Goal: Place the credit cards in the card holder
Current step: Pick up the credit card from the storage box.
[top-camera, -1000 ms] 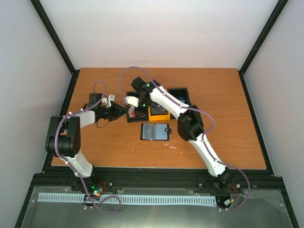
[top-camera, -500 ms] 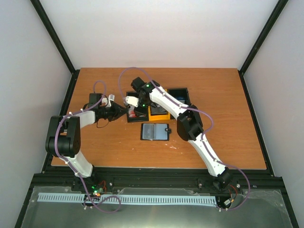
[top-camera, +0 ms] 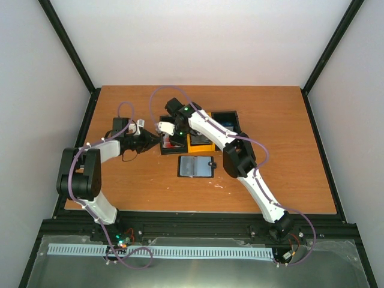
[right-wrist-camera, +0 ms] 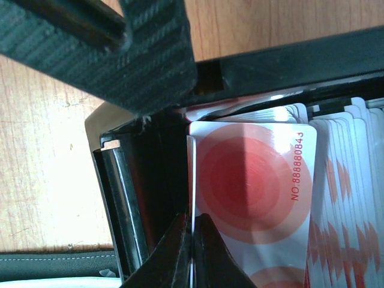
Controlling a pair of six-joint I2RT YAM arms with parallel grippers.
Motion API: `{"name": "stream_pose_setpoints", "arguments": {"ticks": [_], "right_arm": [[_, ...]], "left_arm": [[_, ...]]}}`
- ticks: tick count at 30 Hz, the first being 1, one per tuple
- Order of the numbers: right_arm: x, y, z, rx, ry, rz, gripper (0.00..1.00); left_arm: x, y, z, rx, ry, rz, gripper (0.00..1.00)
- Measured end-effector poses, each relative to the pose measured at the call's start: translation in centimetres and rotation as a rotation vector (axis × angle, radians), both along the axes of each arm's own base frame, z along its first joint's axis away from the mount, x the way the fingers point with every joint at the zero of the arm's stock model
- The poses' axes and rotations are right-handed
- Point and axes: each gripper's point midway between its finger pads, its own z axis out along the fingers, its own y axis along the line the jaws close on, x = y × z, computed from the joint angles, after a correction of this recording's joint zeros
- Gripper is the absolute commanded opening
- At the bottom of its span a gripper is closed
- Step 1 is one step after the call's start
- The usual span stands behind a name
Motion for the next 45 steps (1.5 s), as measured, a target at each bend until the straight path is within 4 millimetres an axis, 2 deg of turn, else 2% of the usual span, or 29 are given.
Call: {"name": "stream_pose_setpoints", "arguments": {"ticks": [5, 12, 19, 22, 29, 31, 34, 38, 40, 45], "right_arm": [[0.1, 0.1, 1.6, 0.022, -0.028, 0.019, 0.03], [-0.3, 0.3, 7.3, 0.106, -0.097, 0.057, 0.03], [0.1, 0.5, 10.8, 0.218, -0.064, -0.033, 0.03], [0.4, -0.4, 11.4, 0.290, 0.015, -0.145, 0.03], [1.4, -5.3, 11.8, 0.507, 0.317, -0.590, 0.03], [1.6, -6.7, 12.3, 0.578, 0.388, -0.703, 0.03], [0.8, -7.3, 13.9, 0.681, 0.489, -0.817, 0.03], [-0.5, -6.7, 16.0, 0.821, 0.680, -0.919, 0.03], [-1.0, -6.7, 15.6, 0.877, 0.814, -0.987, 0.03], [-2.5, -7.4, 10.5, 0.928, 1.196, -1.204, 0.03]], "left_arm": [[0.0, 0.6, 0.8, 0.034, -0.020, 0.030, 0.17], [-0.5, 1.2, 2.6, 0.067, -0.076, 0.065, 0.19], [-1.6, 1.5, 3.6, 0.072, -0.107, 0.086, 0.33], [-2.1, 1.4, 4.6, 0.058, -0.145, 0.087, 0.40], [-3.5, 0.7, 9.2, 0.005, -0.325, 0.047, 0.67], [-4.0, 0.3, 10.7, -0.013, -0.383, 0.021, 0.71], [-4.5, -0.3, 12.3, -0.047, -0.444, -0.028, 0.74], [-5.3, -1.3, 13.2, -0.094, -0.468, -0.092, 0.77], [-5.7, -1.8, 13.7, -0.120, -0.476, -0.123, 0.79], [-6.3, -2.8, 13.7, -0.171, -0.452, -0.177, 0.79]]}}
